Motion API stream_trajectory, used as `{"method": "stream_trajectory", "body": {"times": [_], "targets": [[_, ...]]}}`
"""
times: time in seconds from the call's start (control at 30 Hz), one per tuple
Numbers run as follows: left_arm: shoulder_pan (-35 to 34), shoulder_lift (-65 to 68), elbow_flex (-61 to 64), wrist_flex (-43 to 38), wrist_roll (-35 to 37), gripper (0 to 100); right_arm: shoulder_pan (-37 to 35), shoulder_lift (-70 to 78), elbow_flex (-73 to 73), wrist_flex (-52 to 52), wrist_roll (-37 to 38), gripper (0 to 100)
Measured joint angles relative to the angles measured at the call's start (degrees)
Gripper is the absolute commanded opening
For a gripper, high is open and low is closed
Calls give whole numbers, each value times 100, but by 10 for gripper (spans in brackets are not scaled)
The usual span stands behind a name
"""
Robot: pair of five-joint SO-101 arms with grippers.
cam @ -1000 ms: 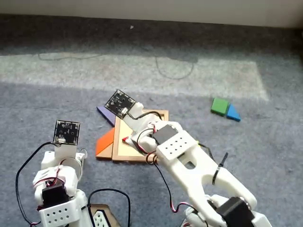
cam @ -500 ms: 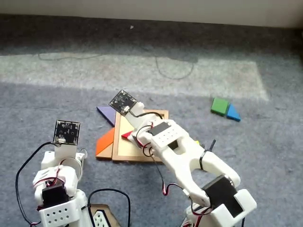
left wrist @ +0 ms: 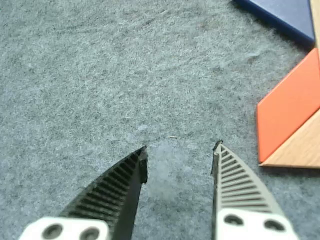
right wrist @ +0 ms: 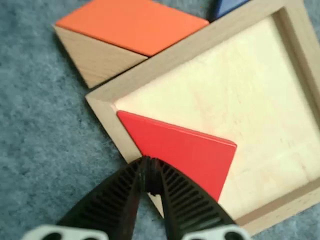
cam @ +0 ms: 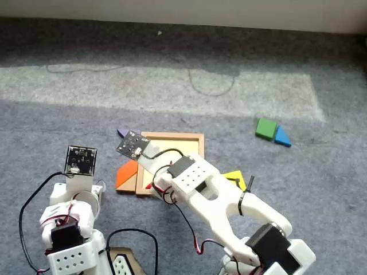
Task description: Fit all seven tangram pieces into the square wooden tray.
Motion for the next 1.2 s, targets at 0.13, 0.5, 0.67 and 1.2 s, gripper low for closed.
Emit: {"method": "stream_trajectory", "body": {"times": [0.13, 0.5, 0.67, 1.2], "targets": [[0, 0, 0, 0, 0, 223, -149, -510, 97, 237, 0, 9], [0, 0, 0, 0, 0, 224, 299, -3068, 985, 818, 0, 9], [0, 0, 0, 0, 0, 225, 1090, -4149, 1037, 1433, -378, 13], [0, 0, 0, 0, 0, 224, 2523, -3165, 1037, 2066, 26, 321]]}}
